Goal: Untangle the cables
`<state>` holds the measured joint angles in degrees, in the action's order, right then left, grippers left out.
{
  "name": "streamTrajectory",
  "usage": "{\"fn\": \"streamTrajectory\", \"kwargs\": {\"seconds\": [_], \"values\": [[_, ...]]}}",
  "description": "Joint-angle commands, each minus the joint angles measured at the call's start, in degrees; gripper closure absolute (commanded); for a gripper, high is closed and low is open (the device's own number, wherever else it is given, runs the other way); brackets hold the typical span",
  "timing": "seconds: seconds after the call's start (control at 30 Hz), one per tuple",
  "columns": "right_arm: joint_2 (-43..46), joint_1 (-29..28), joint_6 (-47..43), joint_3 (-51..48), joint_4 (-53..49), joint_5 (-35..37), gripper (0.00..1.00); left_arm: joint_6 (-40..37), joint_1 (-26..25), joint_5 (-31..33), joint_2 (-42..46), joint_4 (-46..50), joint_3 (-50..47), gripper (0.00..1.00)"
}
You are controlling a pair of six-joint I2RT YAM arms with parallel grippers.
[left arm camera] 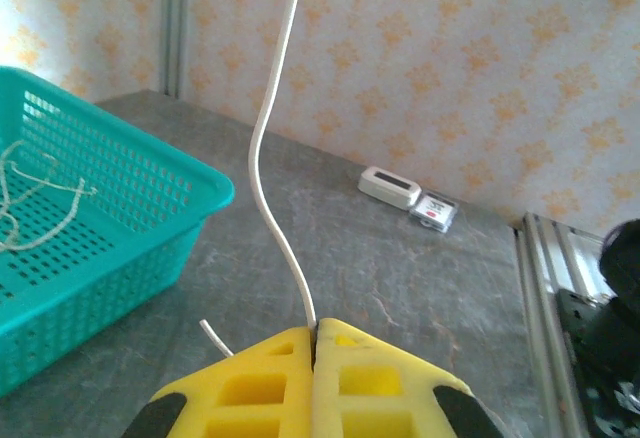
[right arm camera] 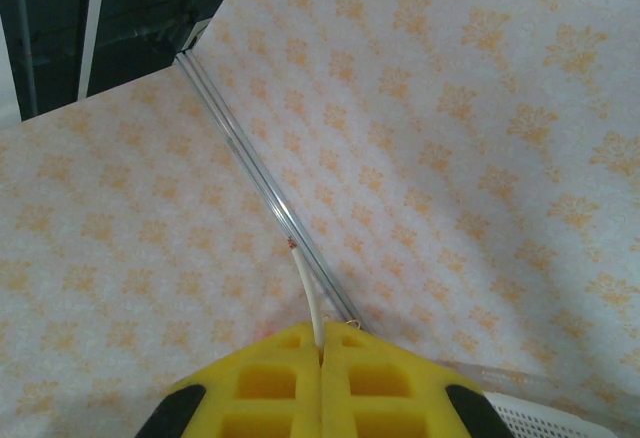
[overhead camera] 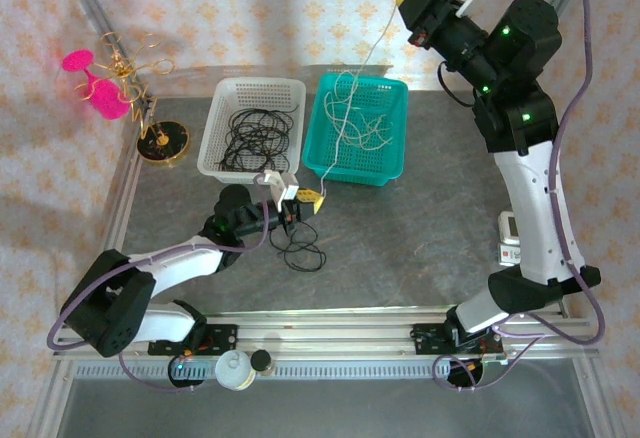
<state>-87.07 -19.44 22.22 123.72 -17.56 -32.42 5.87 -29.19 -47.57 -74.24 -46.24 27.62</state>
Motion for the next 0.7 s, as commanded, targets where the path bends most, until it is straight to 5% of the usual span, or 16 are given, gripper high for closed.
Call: {"fn": "streamTrajectory", "kwargs": {"seconds": [0.0, 0.27, 0.67], "values": [[0.7, 0.3, -1.8, -0.9, 3.0, -0.8, 1.00, -1.7, 0.2, -5.1, 1.3, 9.2, 2.7, 1.00], [-0.2, 3.4, -2.9, -4.9, 5.5, 3.0, 1.00, -0.9, -1.4, 2.5, 4.9, 33.0, 6.5, 1.00], [-2.3, 3.9, 0.4, -4.7, 9.2, 7.0, 1.00, -0.3, -4.7, 6.7, 7.6, 36.7, 3.9, 1.00]]}}
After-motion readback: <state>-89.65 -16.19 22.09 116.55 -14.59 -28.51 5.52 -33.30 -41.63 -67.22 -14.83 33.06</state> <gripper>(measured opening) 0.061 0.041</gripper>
